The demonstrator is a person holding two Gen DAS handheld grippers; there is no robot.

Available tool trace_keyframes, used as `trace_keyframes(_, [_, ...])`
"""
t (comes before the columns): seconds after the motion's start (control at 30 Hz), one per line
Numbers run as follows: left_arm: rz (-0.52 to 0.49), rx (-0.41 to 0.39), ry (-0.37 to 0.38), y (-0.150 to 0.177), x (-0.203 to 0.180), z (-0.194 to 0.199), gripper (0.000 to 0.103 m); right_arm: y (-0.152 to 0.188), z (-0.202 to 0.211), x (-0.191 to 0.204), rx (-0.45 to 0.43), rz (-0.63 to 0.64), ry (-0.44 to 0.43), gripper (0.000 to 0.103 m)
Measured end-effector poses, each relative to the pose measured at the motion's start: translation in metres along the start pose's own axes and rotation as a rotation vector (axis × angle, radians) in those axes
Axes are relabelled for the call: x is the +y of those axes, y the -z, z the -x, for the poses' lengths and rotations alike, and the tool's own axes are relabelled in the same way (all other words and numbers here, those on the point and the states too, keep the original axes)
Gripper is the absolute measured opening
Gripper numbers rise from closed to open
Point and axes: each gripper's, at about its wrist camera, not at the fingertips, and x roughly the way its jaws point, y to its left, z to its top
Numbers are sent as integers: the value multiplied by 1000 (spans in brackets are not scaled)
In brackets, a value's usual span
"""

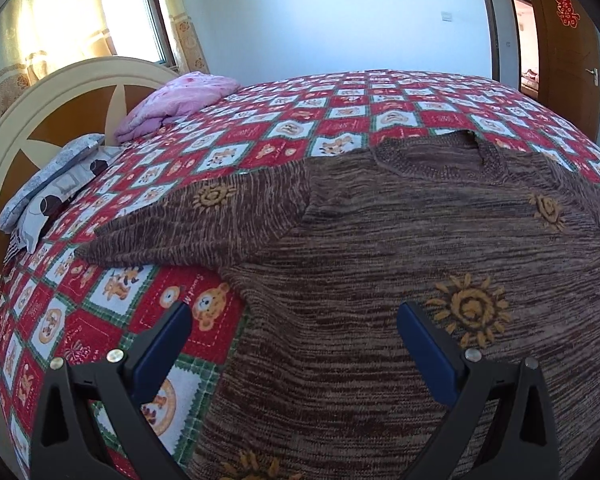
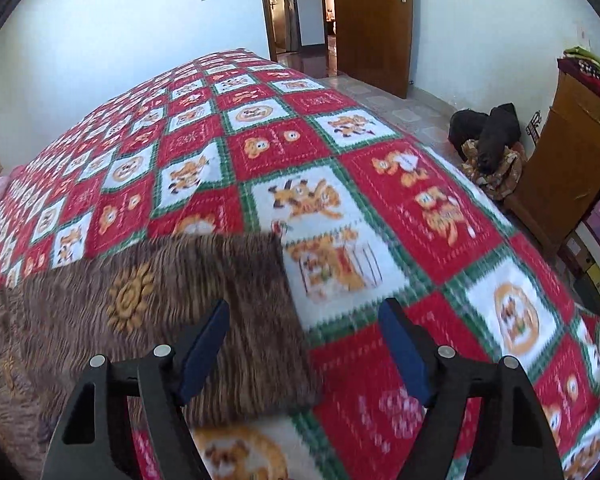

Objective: Fold small clothes
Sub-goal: 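Move both tools toward the sweater, right tool to its sleeve cuff, then grasp the sweater sleeve cuff with the right gripper and lift it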

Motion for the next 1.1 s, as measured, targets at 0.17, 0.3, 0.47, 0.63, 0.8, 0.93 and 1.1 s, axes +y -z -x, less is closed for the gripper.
trace_keyframes(0.17, [10,-17,2,-5,3,4,103,-13,-25,6,29,17,-8,78])
trace_keyframes(0.3, [8,-7,7,-7,2,3,103,-9,-22,18,9,74,-30,54])
trace_keyframes(0.47, [7,1,27,-5,-1,5,103,-8,-15,26,29,112,-49,13])
trace_keyframes(0.63, [22,1,41,-4,4,13,103,-12,1,31,32,112,-61,8])
trace_keyframes(0.8, [49,-9,52,-3,14,20,103,-19,29,42,31,79,-131,7])
trace_keyframes(0.93, [67,-12,59,-2,22,23,103,-23,56,64,34,80,-200,7])
trace_keyframes(1.1, [89,-8,72,2,32,24,103,-24,89,100,25,107,-275,7])
